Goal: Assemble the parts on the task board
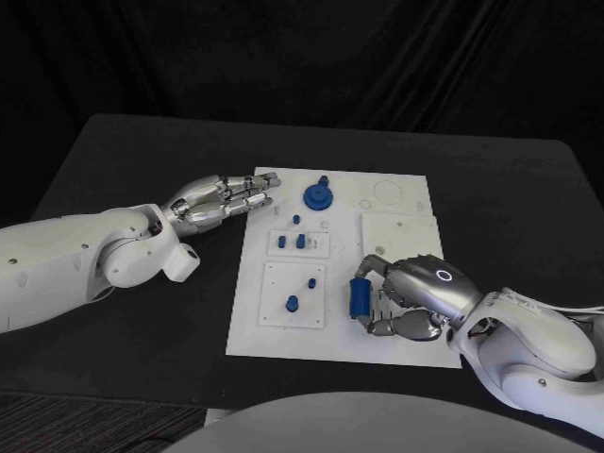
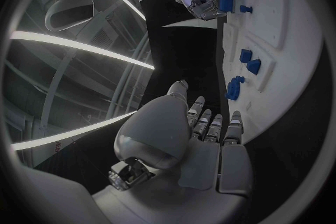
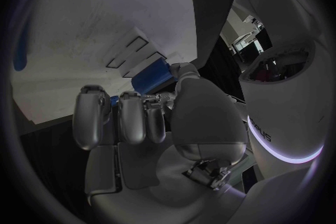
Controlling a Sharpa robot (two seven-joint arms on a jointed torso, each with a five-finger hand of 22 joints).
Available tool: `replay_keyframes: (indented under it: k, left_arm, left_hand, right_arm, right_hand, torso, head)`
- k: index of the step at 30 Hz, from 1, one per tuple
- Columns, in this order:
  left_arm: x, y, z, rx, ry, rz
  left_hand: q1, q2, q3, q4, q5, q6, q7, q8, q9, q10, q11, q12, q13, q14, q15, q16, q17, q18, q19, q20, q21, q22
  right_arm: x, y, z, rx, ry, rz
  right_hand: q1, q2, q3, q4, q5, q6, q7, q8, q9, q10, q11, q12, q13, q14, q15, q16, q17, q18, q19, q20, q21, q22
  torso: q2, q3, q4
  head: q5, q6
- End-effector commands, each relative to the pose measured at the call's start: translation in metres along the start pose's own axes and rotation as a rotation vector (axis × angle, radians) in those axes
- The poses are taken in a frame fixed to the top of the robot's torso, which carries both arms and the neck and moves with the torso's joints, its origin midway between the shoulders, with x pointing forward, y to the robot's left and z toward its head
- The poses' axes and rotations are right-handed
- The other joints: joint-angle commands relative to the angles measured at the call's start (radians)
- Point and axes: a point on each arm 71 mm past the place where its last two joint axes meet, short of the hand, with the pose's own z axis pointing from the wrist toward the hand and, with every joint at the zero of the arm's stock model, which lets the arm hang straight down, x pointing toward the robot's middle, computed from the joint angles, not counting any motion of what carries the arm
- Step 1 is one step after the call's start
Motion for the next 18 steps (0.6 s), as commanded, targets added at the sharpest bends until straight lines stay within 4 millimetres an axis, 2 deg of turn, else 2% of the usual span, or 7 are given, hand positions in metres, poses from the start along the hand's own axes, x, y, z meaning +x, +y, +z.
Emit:
replay_keyframes:
  k: [1,8,14,16,18]
  left_arm:
    - [0.0017,-0.0001,0.0003,0.008,0.014,-0.011]
    - [0.0017,0.0001,0.0003,0.007,0.015,-0.011]
    - [0.0016,0.0002,0.0001,0.006,0.015,-0.011]
    - [0.0015,0.0002,0.0001,0.005,0.015,-0.011]
    - [0.0015,0.0003,0.0000,0.005,0.015,-0.012]
  left_hand:
    - [0.003,0.005,0.000,0.003,0.003,0.002,0.007,0.006,0.001,0.002,0.004,0.004,0.001,0.003,0.006,0.005,0.001,0.013,0.003,0.003,0.006,0.001]
    - [0.003,0.005,0.000,0.003,0.003,0.002,0.007,0.006,0.001,0.002,0.004,0.004,0.001,0.003,0.006,0.005,0.001,0.013,0.003,0.003,0.006,0.001]
    - [0.003,0.005,0.000,0.003,0.003,0.002,0.007,0.006,0.001,0.003,0.004,0.004,0.001,0.003,0.007,0.005,0.001,0.013,0.004,0.004,0.006,0.001]
    - [0.003,0.005,0.000,0.003,0.003,0.002,0.007,0.006,0.001,0.003,0.004,0.004,0.001,0.003,0.007,0.005,0.001,0.013,0.004,0.004,0.006,0.001]
    - [0.003,0.005,0.000,0.003,0.003,0.002,0.007,0.006,0.001,0.003,0.004,0.004,0.001,0.003,0.007,0.005,0.001,0.013,0.004,0.004,0.006,0.001]
  right_arm:
    - [0.0012,-0.0014,-0.0012,0.031,0.023,0.013]
    - [0.0027,-0.0034,-0.0021,0.054,0.048,0.002]
    - [0.0035,-0.0056,-0.0025,0.067,0.059,-0.014]
    - [0.0037,-0.0062,-0.0026,0.069,0.061,-0.018]
    - [0.0039,-0.0068,-0.0027,0.070,0.064,-0.022]
  right_hand:
    - [-0.030,0.000,0.036,0.023,0.024,0.085,-0.078,-0.011,0.237,0.104,-0.008,0.005,0.263,0.052,-0.006,0.004,-0.001,0.007,0.040,-0.008,0.003,0.202]
    - [-0.046,-0.010,0.041,0.022,0.037,0.081,-0.079,-0.020,0.235,0.104,-0.010,0.005,0.263,0.051,-0.007,0.001,-0.006,0.009,0.038,-0.009,-0.004,0.200]
    - [-0.048,-0.020,0.050,0.019,0.017,0.061,-0.079,-0.036,0.231,0.104,-0.010,0.005,0.263,0.050,-0.007,-0.003,-0.013,0.011,0.035,-0.010,-0.012,0.197]
    - [-0.042,-0.025,0.056,0.018,0.016,0.051,-0.078,-0.043,0.229,0.104,-0.010,0.005,0.263,0.049,-0.007,-0.005,-0.015,0.012,0.033,-0.010,-0.016,0.196]
    - [-0.034,-0.031,0.067,0.018,0.015,0.023,-0.077,-0.067,0.218,0.104,-0.009,0.005,0.263,0.049,-0.006,-0.006,-0.015,0.012,0.033,-0.010,-0.017,0.196]
  torso:
    - [0.000,0.0001,0.0002]
    - [0.000,-0.0001,0.0001]
    - [0.000,0.0002,-0.0001]
    - [0.000,0.0000,0.0006]
    - [0.000,0.0004,0.0002]
  head:
    - [-0.001,0.000]
    - [0.000,0.000]
    - [0.001,0.000]
    - [0.001,0.000]
    - [0.002,0.000]
